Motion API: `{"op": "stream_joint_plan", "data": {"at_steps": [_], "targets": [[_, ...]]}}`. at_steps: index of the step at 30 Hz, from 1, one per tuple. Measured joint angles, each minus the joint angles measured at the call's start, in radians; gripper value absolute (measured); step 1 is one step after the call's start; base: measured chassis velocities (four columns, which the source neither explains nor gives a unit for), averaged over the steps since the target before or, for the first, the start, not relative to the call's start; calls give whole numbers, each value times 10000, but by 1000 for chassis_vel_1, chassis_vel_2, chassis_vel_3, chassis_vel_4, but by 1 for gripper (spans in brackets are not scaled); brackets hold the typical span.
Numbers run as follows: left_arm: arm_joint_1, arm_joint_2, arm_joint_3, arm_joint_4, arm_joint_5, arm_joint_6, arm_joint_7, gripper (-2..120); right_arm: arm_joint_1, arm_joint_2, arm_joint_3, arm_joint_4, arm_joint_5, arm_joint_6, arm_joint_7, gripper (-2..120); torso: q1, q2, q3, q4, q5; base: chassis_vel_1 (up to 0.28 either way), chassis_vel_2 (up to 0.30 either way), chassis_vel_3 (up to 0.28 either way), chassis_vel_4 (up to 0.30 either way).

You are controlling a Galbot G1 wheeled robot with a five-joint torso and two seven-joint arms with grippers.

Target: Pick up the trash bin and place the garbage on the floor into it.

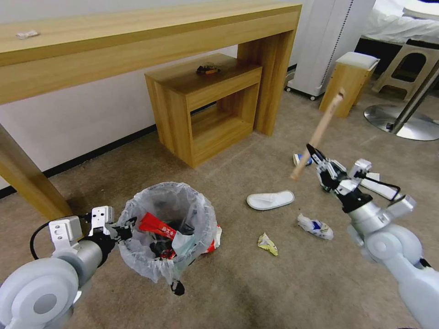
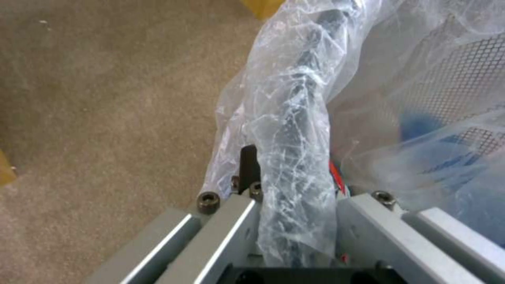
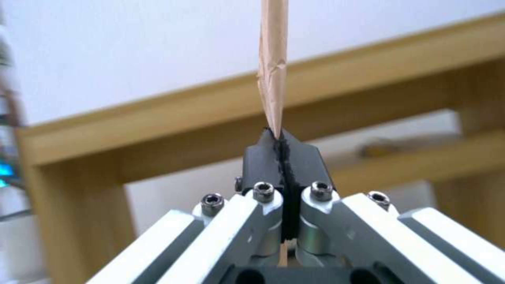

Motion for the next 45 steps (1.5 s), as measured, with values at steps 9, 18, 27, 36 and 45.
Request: {"op": "stream_joint_plan", "data": {"at_steps": [9,18,27,36,45], "targets": [[-161,-51,336,90,-24,43,45,0,1913,615,-1931,-258,-43,0,-589,0,0,0,0,1,0,0,0,0,0],[-376,-29,796,223,-16,46,50,0,3641,1208,-4054,-588,-496,58,-728,0,-1,0,1,1,-1,0,0,0,0],[-556,39,988,361,-18,47,63,0,4573,1815,-5798,-985,-829,152,-778,0,-1,0,1,1,-1,0,0,0,0],[-604,84,855,433,-115,46,69,0,4560,2005,-6817,-1202,-1344,211,-1304,0,-1,0,0,1,0,0,0,0,0],[-596,83,765,418,-150,40,89,0,4230,1693,-6857,-1402,-1337,256,-1859,0,-1,0,-1,0,1,0,0,0,0]]}}
